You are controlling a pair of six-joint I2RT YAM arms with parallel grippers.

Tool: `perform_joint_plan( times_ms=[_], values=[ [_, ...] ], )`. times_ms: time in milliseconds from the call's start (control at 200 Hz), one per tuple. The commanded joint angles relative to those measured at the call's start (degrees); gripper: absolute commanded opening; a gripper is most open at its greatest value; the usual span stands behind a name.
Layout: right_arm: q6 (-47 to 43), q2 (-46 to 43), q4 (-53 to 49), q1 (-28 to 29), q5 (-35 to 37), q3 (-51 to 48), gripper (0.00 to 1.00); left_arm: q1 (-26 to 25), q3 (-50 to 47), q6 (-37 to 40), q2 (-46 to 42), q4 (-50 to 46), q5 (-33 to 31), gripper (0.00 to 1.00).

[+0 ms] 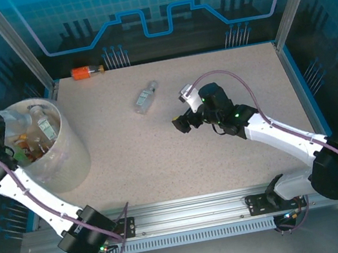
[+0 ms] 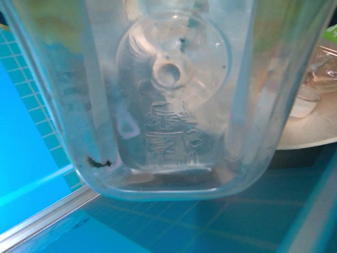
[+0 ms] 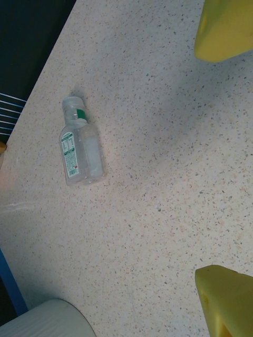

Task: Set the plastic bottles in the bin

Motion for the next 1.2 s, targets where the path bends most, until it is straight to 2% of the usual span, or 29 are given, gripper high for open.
perform_joint_plan(
  times_ms=[0, 245, 290, 400, 580, 840, 955, 1196],
  values=[
    [1.28, -1.61, -0.83, -0.90, 1.00, 1.07, 1.00, 1.61, -1.20, -6.22, 0.14, 6.92, 4.55, 0.44],
    [1.47, -1.89, -1.09, -1.16, 1.06, 1.12, 1.00, 1.89, -1.49, -4.76, 1.43, 2.24, -3.30, 0.49],
    [1.46, -1.88, -1.16, -1.22, 0.97, 1.06, 1.00, 1.87, -1.96, -4.68, 1.92, 1.54, -2.97, 0.56],
    [1.64, -2.05, -1.18, -1.32, 1.06, 0.92, 1.00, 1.87, -2.45, -4.11, 2.79, 0.65, -2.84, 0.82],
    [2.05, -2.23, -1.34, -1.38, 0.97, 0.84, 1.00, 0.24, 2.17, -0.82, 3.65, -3.37, -2.86, 0.98],
    [3.03, -2.80, -1.79, -1.55, 0.93, 0.61, 1.00, -4.07, 5.76, 3.15, 0.34, -7.81, -8.63, 0.99],
    [3.35, -3.15, -1.63, -1.59, 1.54, 0.16, 1.00, -9.44, 8.90, 6.56, -0.02, -11.15, -11.07, 0.99],
    [10.40, -4.81, 3.05, -3.51, 1.78, -2.36, 1.00, -29.96, 10.98, 12.00, -2.09, -14.00, -24.65, 0.99]
  ],
)
